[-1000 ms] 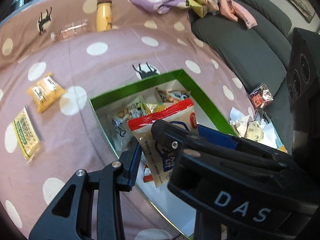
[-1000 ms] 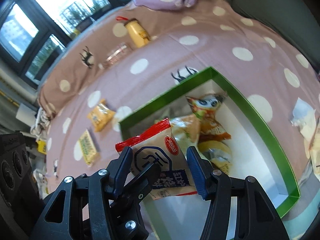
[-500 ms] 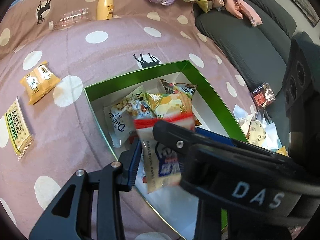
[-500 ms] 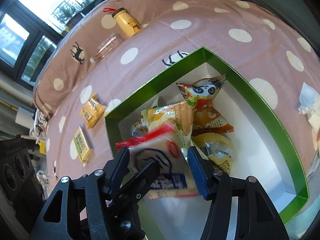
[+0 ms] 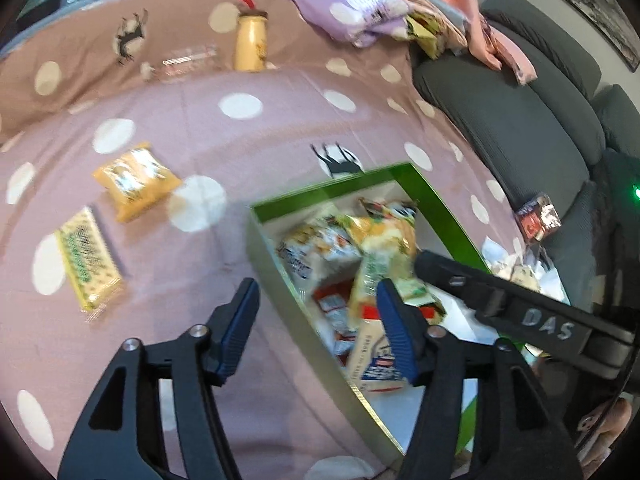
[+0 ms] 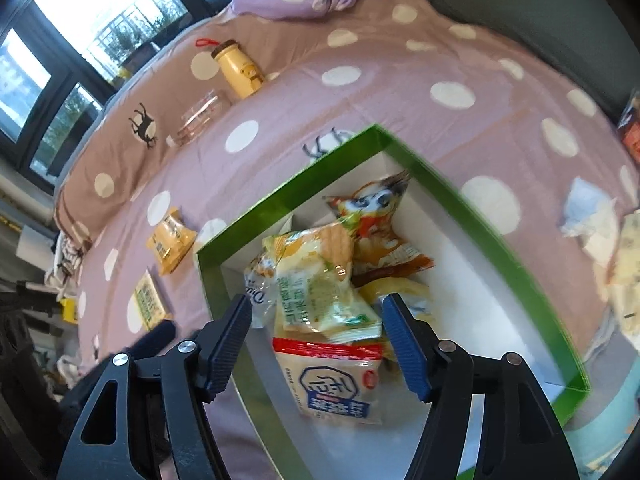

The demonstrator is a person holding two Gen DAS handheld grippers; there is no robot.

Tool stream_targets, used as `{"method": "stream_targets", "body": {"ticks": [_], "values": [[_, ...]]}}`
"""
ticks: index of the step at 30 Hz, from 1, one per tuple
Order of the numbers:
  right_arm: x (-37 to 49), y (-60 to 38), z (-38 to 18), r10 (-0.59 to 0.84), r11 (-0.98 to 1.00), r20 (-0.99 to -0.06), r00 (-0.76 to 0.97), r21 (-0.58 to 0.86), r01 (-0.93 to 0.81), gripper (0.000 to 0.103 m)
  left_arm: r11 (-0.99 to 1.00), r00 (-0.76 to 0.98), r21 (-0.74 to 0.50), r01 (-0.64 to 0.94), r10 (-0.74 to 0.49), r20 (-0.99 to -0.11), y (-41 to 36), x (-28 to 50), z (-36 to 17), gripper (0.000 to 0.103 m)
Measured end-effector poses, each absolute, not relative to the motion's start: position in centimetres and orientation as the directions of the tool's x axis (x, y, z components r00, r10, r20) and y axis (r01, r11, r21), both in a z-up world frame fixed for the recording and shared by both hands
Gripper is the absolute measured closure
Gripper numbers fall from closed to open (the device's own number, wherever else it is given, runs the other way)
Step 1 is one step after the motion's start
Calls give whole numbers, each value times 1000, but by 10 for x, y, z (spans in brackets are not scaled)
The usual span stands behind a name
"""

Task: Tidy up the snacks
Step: 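Lower the white-and-red packet into the box and open the right tool, then move the right tool toward the soda cracker pack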

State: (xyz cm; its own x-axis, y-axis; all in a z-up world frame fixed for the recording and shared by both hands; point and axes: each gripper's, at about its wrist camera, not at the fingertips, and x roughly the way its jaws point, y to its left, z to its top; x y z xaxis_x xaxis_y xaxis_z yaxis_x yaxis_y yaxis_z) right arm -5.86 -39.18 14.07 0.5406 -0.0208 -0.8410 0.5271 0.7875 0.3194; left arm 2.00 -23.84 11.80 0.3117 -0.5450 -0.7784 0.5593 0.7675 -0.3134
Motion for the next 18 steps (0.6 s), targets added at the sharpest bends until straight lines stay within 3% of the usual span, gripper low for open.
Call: {"method": "stream_targets", "body": {"ticks": [7,18], "values": [[-61,-386,153,-53,799,-814,578,312,514,28,817,391,-293,496,-512,-765,-204,36,121,22],[-30,-332,155,-106,875,-803,586,204,438,28,867,435,-276,415,-455,-777,-152,68,104,20]]}}
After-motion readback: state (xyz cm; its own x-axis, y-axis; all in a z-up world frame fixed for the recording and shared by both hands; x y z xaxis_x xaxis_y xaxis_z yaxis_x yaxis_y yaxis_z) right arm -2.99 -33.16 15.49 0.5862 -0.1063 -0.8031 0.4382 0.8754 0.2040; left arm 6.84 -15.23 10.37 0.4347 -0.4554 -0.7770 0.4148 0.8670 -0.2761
